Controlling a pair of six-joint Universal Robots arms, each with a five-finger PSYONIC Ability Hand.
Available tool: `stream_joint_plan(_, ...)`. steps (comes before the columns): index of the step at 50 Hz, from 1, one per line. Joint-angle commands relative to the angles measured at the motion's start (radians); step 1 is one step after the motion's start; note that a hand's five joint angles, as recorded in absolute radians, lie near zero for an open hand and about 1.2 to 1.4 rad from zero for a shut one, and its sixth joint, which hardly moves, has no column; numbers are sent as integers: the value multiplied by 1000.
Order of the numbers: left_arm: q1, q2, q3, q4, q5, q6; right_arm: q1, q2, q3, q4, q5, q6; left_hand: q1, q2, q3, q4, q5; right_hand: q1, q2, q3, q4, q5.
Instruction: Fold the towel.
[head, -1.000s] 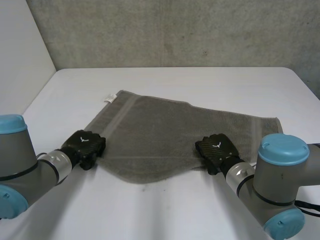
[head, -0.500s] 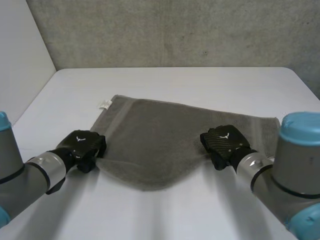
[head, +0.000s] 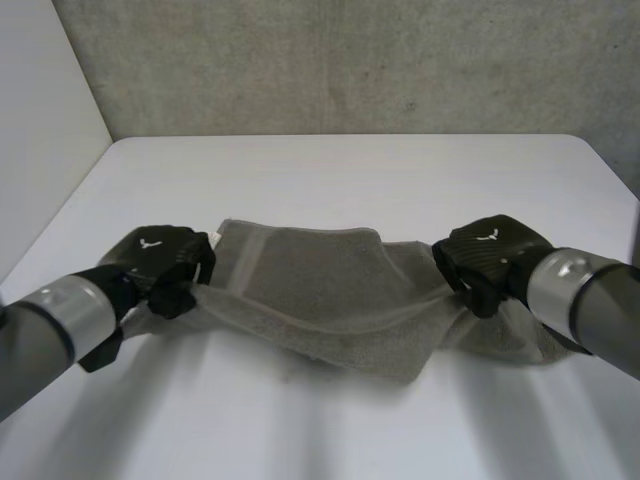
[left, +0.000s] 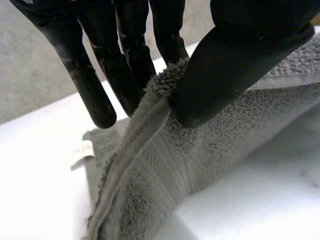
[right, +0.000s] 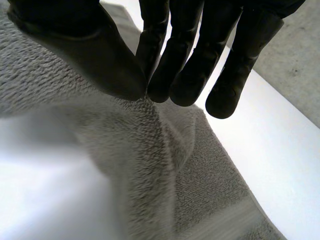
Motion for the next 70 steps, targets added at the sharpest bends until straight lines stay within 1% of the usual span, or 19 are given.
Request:
stream_joint_plan(1, -42, -199, 259, -1, -13, -10, 6, 194, -236, -117, 6, -17, 215, 179, 181, 179, 198, 69, 61, 57, 57, 49)
stream_joint_plan(4, -71, -230, 433, -4, -19, -39, 6, 237, -380, -230, 7, -14, 215, 179, 181, 179, 198, 69, 61, 57, 57, 49)
stream_joint_plan(6, -111, -233, 604, 4, -20, -120, 8, 248, -511, -357, 9, -5, 215, 179, 181, 179, 198, 69, 61, 57, 57, 49)
stream_joint_plan(9, -125, -228, 687, 8, -31, -179, 8, 243, -566, -417, 11, 11, 215, 179, 181, 179, 198, 69, 61, 57, 57, 49)
stream_joint_plan(11, -137, -215, 806, 25, -89, -281, 6, 222, -637, -503, 14, 61, 215, 179, 181, 179, 198, 69, 61, 57, 57, 49)
stream_joint_plan(13, -138, -201, 839, 33, -126, -315, 5, 204, -659, -511, 12, 93, 215, 179, 181, 179, 198, 69, 61, 57, 57, 49)
stream_joint_plan(20, -140, -149, 796, 21, -180, -357, -2, 171, -644, -385, -3, 144, 215, 179, 181, 179, 198, 69, 61, 57, 57, 49)
stream_joint_plan(24, -138, -112, 626, 16, -174, -352, -9, 188, -592, -186, -20, 121, 215, 179, 181, 179, 198, 47, 38, 35, 35, 26)
stream_joint_plan(25, -138, -112, 626, 16, -174, -352, -9, 196, -567, -133, -10, 105, 215, 179, 181, 179, 198, -334, -343, -346, -346, -355)
stream_joint_plan(26, -138, -101, 574, 16, -174, -351, -9, 196, -567, -132, -9, 104, 215, 179, 181, 179, 198, -338, -346, -350, -350, -358)
stream_joint_plan(27, -137, -97, 525, 18, -174, -351, -9, 205, -535, -90, -2, 89, 215, 179, 181, 179, 198, -742, -750, -754, -754, -763)
stream_joint_plan(28, -137, -96, 525, 18, -174, -351, -9, 205, -535, -89, -2, 89, 215, 179, 181, 179, 198, -746, -755, -758, -758, -767)
stream_joint_plan(29, -135, -95, 478, 19, -174, -351, -11, 208, -492, -63, 10, 78, 215, 179, 181, 179, 198, -1049, -1057, -1061, -1060, -1069)
stream_joint_plan(30, -135, -93, 435, 21, -175, -349, -11, 204, -437, -45, 11, 84, 215, 179, 181, 179, 198, -1153, -1161, -1165, -1165, -1173)
stream_joint_plan(39, -129, -92, 341, 27, -175, -325, -3, 170, -128, -169, 17, 193, 215, 179, 181, 179, 198, -1153, -1161, -1165, -1165, -1173)
stream_joint_plan(46, -145, -37, 347, 18, -180, -305, 5, 145, 25, -325, 11, 466, 215, 179, 181, 179, 198, -1153, -1161, -1165, -1165, -1173)
stream_joint_plan(50, -157, 11, 337, 18, -180, -305, 26, 162, 33, -358, 7, 571, 215, 179, 181, 179, 198, -1153, -1161, -1165, -1165, -1173)
stream_joint_plan(52, -161, 31, 333, 18, -181, -305, 95, 197, 21, -394, 15, 623, 215, 179, 181, 179, 198, -1153, -1161, -1165, -1165, -1173)
stream_joint_plan(70, -172, 89, 307, 18, -183, -312, 247, 473, -150, -572, 44, 701, 215, 179, 181, 179, 198, -1153, -1161, -1165, -1165, -1173)
